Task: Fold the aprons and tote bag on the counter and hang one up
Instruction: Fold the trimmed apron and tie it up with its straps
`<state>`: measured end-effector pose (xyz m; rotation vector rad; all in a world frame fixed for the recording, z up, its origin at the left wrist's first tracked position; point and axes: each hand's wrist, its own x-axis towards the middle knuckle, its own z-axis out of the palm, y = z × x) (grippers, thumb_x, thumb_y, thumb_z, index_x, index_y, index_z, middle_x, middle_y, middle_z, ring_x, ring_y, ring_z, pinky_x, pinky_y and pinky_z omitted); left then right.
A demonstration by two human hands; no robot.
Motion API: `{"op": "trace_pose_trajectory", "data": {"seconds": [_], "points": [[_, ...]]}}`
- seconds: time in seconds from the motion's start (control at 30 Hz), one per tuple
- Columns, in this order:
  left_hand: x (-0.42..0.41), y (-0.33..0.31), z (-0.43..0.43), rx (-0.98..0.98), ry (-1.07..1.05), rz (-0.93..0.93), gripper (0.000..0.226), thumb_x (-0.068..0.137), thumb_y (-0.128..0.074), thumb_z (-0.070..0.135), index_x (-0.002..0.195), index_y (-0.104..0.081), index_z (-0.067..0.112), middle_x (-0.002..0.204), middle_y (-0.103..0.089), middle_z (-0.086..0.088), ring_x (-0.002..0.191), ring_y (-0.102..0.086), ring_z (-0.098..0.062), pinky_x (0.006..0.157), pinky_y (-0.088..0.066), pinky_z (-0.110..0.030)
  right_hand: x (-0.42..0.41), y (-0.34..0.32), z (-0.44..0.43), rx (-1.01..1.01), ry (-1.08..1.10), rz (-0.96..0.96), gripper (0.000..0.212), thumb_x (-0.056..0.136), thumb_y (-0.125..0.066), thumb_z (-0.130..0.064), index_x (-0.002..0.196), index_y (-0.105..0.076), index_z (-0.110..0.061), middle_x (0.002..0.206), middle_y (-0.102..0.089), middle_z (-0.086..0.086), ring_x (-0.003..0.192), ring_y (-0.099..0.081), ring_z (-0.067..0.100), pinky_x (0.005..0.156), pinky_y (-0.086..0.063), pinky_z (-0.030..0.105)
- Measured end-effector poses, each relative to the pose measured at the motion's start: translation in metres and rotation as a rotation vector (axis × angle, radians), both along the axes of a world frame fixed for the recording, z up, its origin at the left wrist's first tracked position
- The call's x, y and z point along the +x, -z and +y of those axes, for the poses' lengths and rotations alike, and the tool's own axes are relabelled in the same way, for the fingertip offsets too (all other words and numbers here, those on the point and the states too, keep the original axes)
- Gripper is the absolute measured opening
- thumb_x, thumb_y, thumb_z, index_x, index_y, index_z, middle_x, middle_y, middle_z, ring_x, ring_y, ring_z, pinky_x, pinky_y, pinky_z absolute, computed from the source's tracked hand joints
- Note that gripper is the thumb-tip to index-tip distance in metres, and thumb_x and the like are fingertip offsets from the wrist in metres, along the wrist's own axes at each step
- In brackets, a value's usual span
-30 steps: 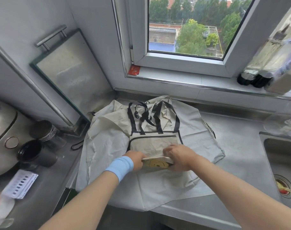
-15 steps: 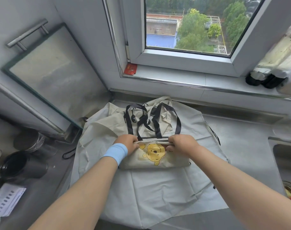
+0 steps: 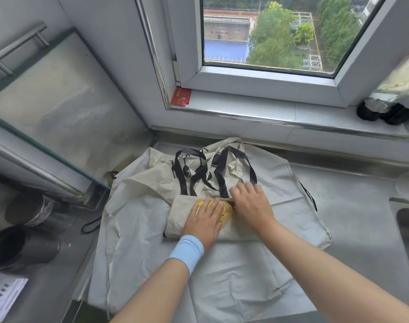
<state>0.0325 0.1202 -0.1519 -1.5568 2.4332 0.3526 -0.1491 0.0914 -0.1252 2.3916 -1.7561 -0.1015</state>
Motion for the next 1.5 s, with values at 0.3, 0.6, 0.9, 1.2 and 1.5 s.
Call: {"op": "trace_pose_trajectory", "data": {"seconds": [0.3,0.6,0.9,1.2,1.5], "points": [[0.025,0.006,0.004,-0.056,-0.157,-0.006,0.066,0.088,-0.023,0.060,0.151,-0.015,0.041,0.162,-0.011,0.006,0.149,-0.012,-0.024,0.116,-0.015,-0.050,0.008,0.044,0.040,0.311,0.057,-0.244,0.064,0.094,-0.035,-0.054,0.151,-0.036,-0.026,0.157,-0.033,0.008,0.144,-0.032,0.027,0.113,-0.019,0.045],[0.062,0.010,0.015,-0.128,-0.268,-0.060,0.056,0.092,-0.031,0.040,0.142,-0.046,0.021,0.154,-0.036,-0.007,0.143,-0.026,-0.024,0.113,-0.009,-0.051,-0.021,0.054,0.045,0.267,0.113,-0.254,0.064,0.098,-0.014,-0.058,0.156,-0.012,-0.032,0.164,-0.006,0.006,0.152,-0.004,0.023,0.120,-0.001,0.045],[0.011,-0.013,0.018,-0.009,0.070,0.162,0.046,0.080,-0.032,0.016,0.109,-0.066,0.023,0.129,-0.062,0.002,0.121,-0.058,-0.020,0.094,-0.051,-0.036,0.007,0.040,0.049,0.231,0.000,-0.202,0.057,0.090,-0.034,-0.029,0.144,-0.048,-0.018,0.152,-0.040,0.018,0.138,-0.042,0.035,0.107,-0.032,0.051],[0.047,-0.013,0.031,-0.123,0.077,0.164,0.030,0.075,-0.056,0.033,0.105,-0.062,0.036,0.132,-0.048,0.001,0.120,-0.050,-0.027,0.093,-0.038,-0.037,0.009,0.025,0.060,0.103,-0.163,-0.182,0.031,0.088,-0.040,-0.027,0.113,-0.056,-0.018,0.123,-0.056,0.015,0.107,-0.056,0.037,0.082,-0.045,0.046],[0.057,-0.029,0.030,0.035,0.033,0.051,0.065,0.072,-0.060,0.062,0.130,-0.045,0.035,0.126,-0.044,0.008,0.111,-0.042,-0.022,0.096,-0.039,-0.036,0.016,0.027,0.071,0.097,-0.187,-0.174,0.011,0.078,-0.065,-0.027,0.082,-0.057,-0.021,0.083,-0.057,-0.001,0.075,-0.059,0.021,0.044,-0.039,0.033]]}}
